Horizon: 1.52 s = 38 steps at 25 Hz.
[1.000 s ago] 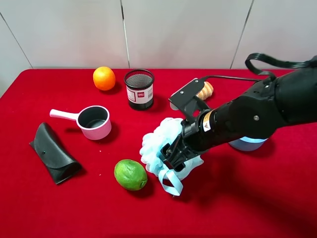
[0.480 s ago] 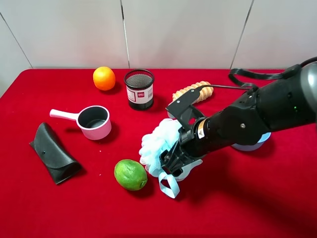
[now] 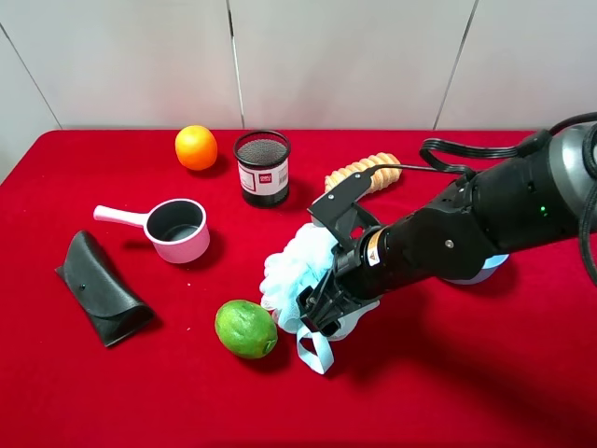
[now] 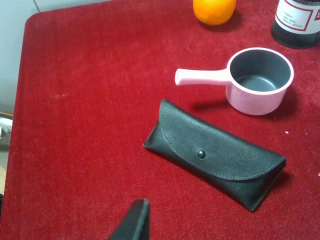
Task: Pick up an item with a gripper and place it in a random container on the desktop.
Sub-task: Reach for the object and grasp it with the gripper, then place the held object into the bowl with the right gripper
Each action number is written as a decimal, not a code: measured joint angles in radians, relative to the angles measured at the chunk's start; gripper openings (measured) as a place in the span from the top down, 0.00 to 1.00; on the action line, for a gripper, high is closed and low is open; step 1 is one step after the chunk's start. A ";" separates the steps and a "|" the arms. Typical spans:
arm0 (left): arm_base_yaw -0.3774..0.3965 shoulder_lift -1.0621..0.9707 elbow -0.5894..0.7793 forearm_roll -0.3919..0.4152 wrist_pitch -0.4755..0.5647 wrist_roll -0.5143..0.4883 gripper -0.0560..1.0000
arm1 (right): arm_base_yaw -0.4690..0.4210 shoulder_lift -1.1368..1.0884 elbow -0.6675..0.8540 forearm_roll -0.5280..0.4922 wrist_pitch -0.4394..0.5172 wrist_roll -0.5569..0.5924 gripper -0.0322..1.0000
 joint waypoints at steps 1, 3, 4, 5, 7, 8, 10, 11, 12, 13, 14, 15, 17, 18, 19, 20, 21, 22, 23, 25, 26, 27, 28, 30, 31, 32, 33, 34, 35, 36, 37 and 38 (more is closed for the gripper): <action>0.000 0.000 0.000 0.000 0.000 0.000 0.01 | 0.000 0.000 0.000 0.000 0.000 0.000 0.30; 0.000 0.000 0.000 0.000 0.000 0.000 0.01 | 0.000 0.000 0.000 0.000 0.000 0.000 0.30; 0.000 0.000 0.000 0.000 0.000 0.000 0.01 | 0.000 0.000 0.000 0.000 0.000 0.001 0.30; 0.000 0.000 0.000 0.000 0.000 0.000 0.01 | 0.000 0.000 0.000 0.000 0.000 0.001 0.30; 0.000 0.000 0.000 0.000 0.000 0.000 0.01 | 0.000 0.000 0.000 0.000 0.000 0.001 0.30; 0.000 0.000 0.000 0.000 0.000 0.000 0.01 | 0.000 0.000 0.000 0.000 0.000 0.001 0.33; 0.000 0.000 0.000 0.000 0.000 0.000 0.01 | 0.000 0.000 0.000 0.000 0.000 0.002 0.42; 0.000 0.000 0.000 0.000 0.000 0.000 0.01 | 0.000 0.000 0.000 0.000 0.000 0.002 0.49; 0.000 0.000 0.000 0.000 0.000 0.000 0.01 | 0.000 0.000 0.000 0.000 0.000 0.002 0.57; 0.000 0.000 0.000 0.000 0.000 0.000 0.01 | 0.000 0.000 0.000 0.000 0.000 0.002 0.63; 0.000 0.000 0.000 0.000 0.000 0.000 0.01 | 0.000 0.000 0.000 0.000 0.000 0.002 0.68; 0.000 0.000 0.000 0.000 0.000 0.000 0.01 | 0.000 0.000 0.000 0.000 0.000 0.002 0.68; 0.000 0.000 0.000 0.000 0.000 0.000 0.01 | 0.000 0.000 0.000 0.000 0.000 0.002 0.68; 0.000 0.000 0.000 0.000 0.000 0.000 0.01 | 0.000 0.000 0.000 0.000 0.000 0.002 0.68; 0.000 0.000 0.000 0.000 0.000 0.000 0.01 | 0.000 0.000 0.000 0.000 0.000 0.002 0.68; 0.000 0.000 0.000 0.000 0.000 0.000 0.01 | 0.000 0.000 0.000 0.000 0.000 0.002 0.68; 0.000 0.000 0.000 0.000 0.000 0.000 0.01 | 0.000 0.000 0.000 0.000 0.000 0.002 0.68; 0.000 0.000 0.000 0.000 0.000 0.000 0.01 | 0.000 0.000 0.000 0.000 0.000 0.002 0.68; 0.000 0.000 0.000 0.000 0.000 0.000 0.01 | 0.000 0.000 0.000 0.000 0.000 0.002 0.68; 0.000 0.000 0.000 0.000 0.000 0.000 0.01 | 0.000 0.000 0.000 0.000 0.000 0.002 0.69; 0.000 0.000 0.000 0.000 0.000 0.000 0.01 | 0.000 0.000 0.000 0.000 0.000 0.002 0.69; 0.000 0.000 0.000 0.000 0.000 0.000 0.01 | 0.000 0.000 0.000 0.000 0.000 0.004 0.69; 0.000 0.000 0.000 0.000 0.000 0.000 0.01 | 0.000 0.000 0.000 0.000 -0.001 0.009 0.69; 0.000 0.000 0.000 0.000 0.000 0.000 0.01 | 0.000 0.000 0.000 0.000 -0.004 0.018 0.69; 0.000 0.000 0.000 0.000 0.000 0.000 0.01 | 0.000 0.000 0.000 0.000 -0.006 0.018 0.69; 0.000 0.000 0.000 0.000 0.000 0.000 0.01 | 0.000 0.000 0.000 0.000 -0.007 0.018 0.69; 0.000 0.000 0.000 0.000 0.000 0.000 0.01 | 0.000 0.000 0.000 0.000 -0.009 0.019 0.69; 0.000 0.000 0.000 0.000 0.000 0.000 0.01 | 0.000 0.000 0.000 0.000 -0.014 0.019 0.69; 0.000 0.000 0.000 0.000 0.000 0.000 0.01 | 0.000 0.000 0.000 0.000 -0.018 0.019 0.69; 0.000 0.000 0.000 0.000 0.000 0.000 0.01 | 0.000 0.000 0.000 0.000 -0.026 0.021 0.69; 0.000 0.000 0.000 0.000 0.000 0.000 0.01 | 0.000 0.000 0.000 0.000 -0.032 0.028 0.70; 0.000 0.000 0.000 0.000 0.000 0.000 0.01 | 0.000 0.000 0.000 0.000 -0.039 0.035 0.70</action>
